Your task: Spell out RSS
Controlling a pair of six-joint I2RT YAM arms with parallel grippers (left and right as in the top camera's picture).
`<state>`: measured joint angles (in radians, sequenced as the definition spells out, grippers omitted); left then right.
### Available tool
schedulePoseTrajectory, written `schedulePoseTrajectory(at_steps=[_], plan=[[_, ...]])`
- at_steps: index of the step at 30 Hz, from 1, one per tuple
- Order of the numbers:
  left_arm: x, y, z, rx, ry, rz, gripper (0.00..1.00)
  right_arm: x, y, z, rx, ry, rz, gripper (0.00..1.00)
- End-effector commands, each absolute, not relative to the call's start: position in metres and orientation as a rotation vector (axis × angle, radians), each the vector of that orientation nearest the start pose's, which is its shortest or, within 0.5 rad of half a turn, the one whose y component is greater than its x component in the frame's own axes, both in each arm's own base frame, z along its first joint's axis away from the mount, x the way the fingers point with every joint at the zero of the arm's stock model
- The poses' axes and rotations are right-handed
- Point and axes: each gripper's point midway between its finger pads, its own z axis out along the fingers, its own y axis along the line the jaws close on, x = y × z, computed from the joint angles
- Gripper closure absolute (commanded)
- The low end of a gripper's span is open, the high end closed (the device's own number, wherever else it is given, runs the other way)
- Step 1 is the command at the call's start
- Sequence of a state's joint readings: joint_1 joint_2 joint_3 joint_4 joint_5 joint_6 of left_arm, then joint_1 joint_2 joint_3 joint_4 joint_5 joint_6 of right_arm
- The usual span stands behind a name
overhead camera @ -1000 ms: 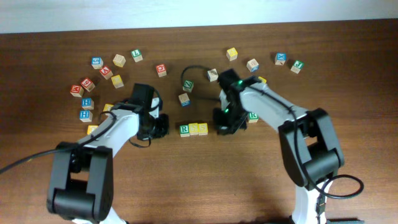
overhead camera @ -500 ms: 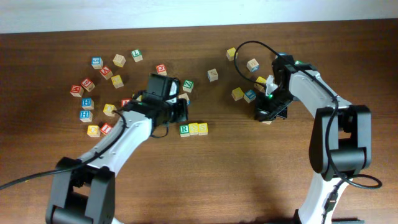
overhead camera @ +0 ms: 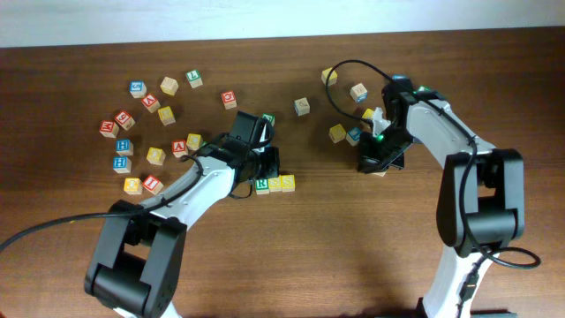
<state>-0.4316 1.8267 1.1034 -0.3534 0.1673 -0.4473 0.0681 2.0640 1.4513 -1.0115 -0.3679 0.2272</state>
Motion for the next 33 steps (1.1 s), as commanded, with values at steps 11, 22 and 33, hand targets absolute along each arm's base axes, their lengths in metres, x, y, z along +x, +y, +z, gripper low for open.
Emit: schedulePoseTrajectory(at_steps=[11,22,33], plan=[[0.378,-0.205,0.026,0.017,2.737,-0.487,1.00,0.365,0.116,0.028,0.117,3.155,0.597,0.96],[0.371,-0.207,0.025,0.025,2.763,-0.517,1.00,0.366,0.118,0.028,0.108,3.148,0.598,0.96],[0.368,-0.207,0.023,0.026,2.780,-0.520,1.00,0.366,0.118,0.028,0.107,3.148,0.598,0.96]])
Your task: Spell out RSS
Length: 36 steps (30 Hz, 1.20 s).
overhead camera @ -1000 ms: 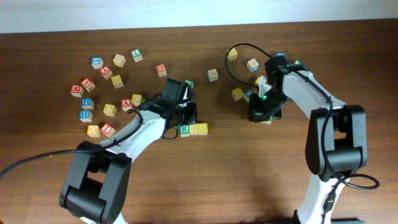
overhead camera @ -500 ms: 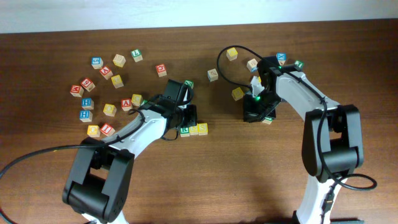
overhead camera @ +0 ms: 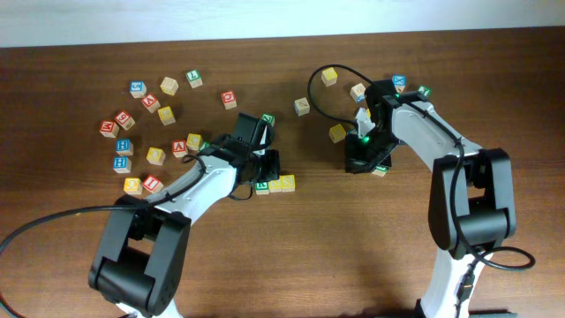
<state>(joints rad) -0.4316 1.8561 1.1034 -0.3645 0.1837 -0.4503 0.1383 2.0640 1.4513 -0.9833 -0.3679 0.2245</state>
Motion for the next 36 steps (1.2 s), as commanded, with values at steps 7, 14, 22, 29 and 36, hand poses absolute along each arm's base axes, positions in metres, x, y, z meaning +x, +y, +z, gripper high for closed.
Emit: schedulePoseTrajectory(at_steps=[7,14,22,29,36], plan=[[0.367,-0.207,0.023,0.025,2.782,-0.519,1.00,0.367,0.118,0.028,0.108,3.148,0.598,0.96],[0.377,-0.208,0.031,0.024,2.751,-0.528,1.00,0.366,0.118,0.028,0.107,3.148,0.599,0.96],[0.402,-0.167,0.073,-0.119,2.708,-0.508,1.00,0.361,0.140,0.028,0.014,3.153,0.599,0.96],[0.352,-0.096,0.052,-0.368,2.961,-0.322,1.00,0.355,0.175,0.028,-0.079,3.140,0.604,0.96],[0.333,-0.106,0.029,-0.318,3.001,-0.316,1.00,0.348,0.208,0.023,-0.084,3.139,0.612,0.96]])
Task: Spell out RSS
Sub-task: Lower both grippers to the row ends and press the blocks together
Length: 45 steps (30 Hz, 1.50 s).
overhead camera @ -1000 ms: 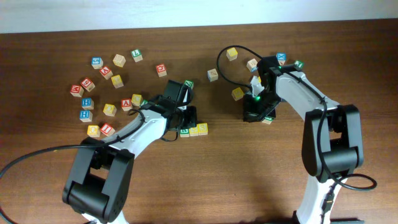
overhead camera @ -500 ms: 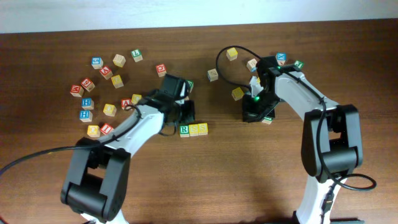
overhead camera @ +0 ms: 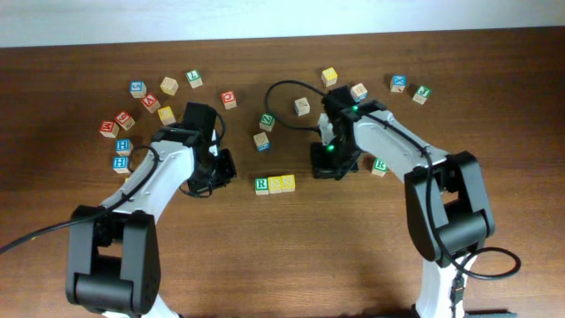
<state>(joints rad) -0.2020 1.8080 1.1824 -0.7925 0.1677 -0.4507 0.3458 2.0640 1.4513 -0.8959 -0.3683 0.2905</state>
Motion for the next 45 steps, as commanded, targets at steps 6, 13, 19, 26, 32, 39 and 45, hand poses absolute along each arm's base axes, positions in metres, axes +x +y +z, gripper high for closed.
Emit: schedulePoseTrajectory(at_steps=[6,13,19,26,32,39,45], plan=[[0.332,-0.132,0.011,-0.228,3.000,-0.364,1.00,0.343,0.217,0.012,-0.107,3.163,0.606,0.96],[0.332,-0.146,0.005,-0.190,3.004,-0.423,1.00,0.340,0.220,0.011,-0.106,3.174,0.615,0.96],[0.331,-0.152,0.007,-0.183,3.008,-0.474,1.00,0.336,0.235,0.010,-0.095,3.167,0.609,0.96],[0.332,-0.153,0.007,-0.180,3.000,-0.479,1.00,0.332,0.243,0.010,-0.131,3.167,0.612,0.96],[0.332,-0.155,0.008,-0.177,2.999,-0.501,1.00,0.331,0.244,0.010,-0.134,3.167,0.612,0.96],[0.335,-0.158,0.009,-0.172,2.988,-0.517,1.00,0.331,0.245,0.010,-0.134,3.168,0.622,0.96],[0.336,-0.158,0.010,-0.169,2.981,-0.525,1.00,0.331,0.245,0.011,-0.105,3.173,0.627,0.96]])
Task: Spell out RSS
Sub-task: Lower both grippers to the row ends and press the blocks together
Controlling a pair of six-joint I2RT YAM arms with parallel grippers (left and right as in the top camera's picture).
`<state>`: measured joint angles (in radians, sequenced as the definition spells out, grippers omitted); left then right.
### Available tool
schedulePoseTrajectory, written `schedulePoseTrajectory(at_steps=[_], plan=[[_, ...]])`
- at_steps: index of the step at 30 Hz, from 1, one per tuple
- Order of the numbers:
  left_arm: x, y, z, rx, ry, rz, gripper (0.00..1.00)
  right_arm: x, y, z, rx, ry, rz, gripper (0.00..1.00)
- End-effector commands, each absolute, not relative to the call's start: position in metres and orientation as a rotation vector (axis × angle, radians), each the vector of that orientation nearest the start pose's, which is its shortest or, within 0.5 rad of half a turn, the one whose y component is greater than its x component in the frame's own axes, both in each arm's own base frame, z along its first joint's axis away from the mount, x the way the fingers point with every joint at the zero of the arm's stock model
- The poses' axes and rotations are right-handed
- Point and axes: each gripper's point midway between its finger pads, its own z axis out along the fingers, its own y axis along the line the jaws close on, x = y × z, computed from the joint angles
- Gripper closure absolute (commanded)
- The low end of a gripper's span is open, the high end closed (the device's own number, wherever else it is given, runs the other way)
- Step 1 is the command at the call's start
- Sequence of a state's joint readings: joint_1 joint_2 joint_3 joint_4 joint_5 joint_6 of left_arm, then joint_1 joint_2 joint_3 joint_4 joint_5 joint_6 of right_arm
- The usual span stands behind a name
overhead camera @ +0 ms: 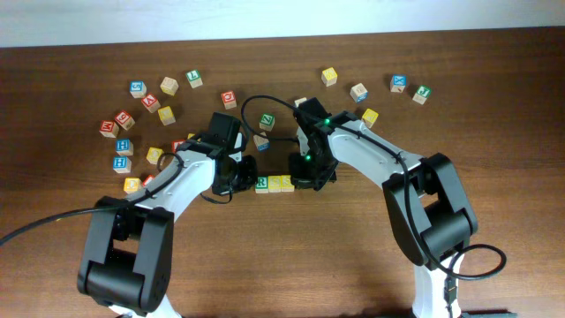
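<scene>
Only the overhead view is given. A short row of blocks lies at the table's middle: a green-lettered R block, then a yellow S block, then a second yellow block partly under my right gripper. My right gripper is low at the row's right end, against or over the last block. My left gripper is low just left of the R block. The dark fingers of both blur into the arms, so their jaw state does not show.
Several loose letter blocks lie at the far left around. A red-lettered block and a green-lettered block lie behind the row. More blocks lie at the far right, among them a yellow one and a blue one.
My left gripper has moved right, from beside the left cluster to the R block's left side. My right gripper has moved left and forward to the row's right end.
At first my left gripper was at the three-block row and my right gripper was low among blocks at the right. Then the left arm stood back toward the left cluster while the right arm came leftward. Now both grippers flank the row.
</scene>
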<state>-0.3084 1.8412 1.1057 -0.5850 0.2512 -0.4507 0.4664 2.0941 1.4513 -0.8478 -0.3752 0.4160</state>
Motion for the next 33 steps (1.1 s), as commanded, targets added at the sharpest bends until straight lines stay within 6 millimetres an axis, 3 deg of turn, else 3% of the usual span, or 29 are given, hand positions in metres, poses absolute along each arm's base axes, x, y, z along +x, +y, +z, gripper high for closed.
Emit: schedulePoseTrajectory(at_steps=[1,20,25,33], plan=[[0.336,-0.158,0.010,-0.169,2.981,-0.525,1.00,0.331,0.245,0.011,-0.107,3.170,0.626,0.96],[0.334,-0.150,0.007,-0.177,2.993,-0.449,0.98,0.336,0.238,0.007,-0.103,3.160,0.544,0.96],[0.336,-0.137,0.004,-0.191,2.992,-0.338,0.93,0.335,0.237,0.007,-0.102,3.164,0.542,0.96],[0.338,-0.130,0.005,-0.220,2.989,-0.327,0.96,0.334,0.236,0.008,-0.098,3.169,0.539,0.96]])
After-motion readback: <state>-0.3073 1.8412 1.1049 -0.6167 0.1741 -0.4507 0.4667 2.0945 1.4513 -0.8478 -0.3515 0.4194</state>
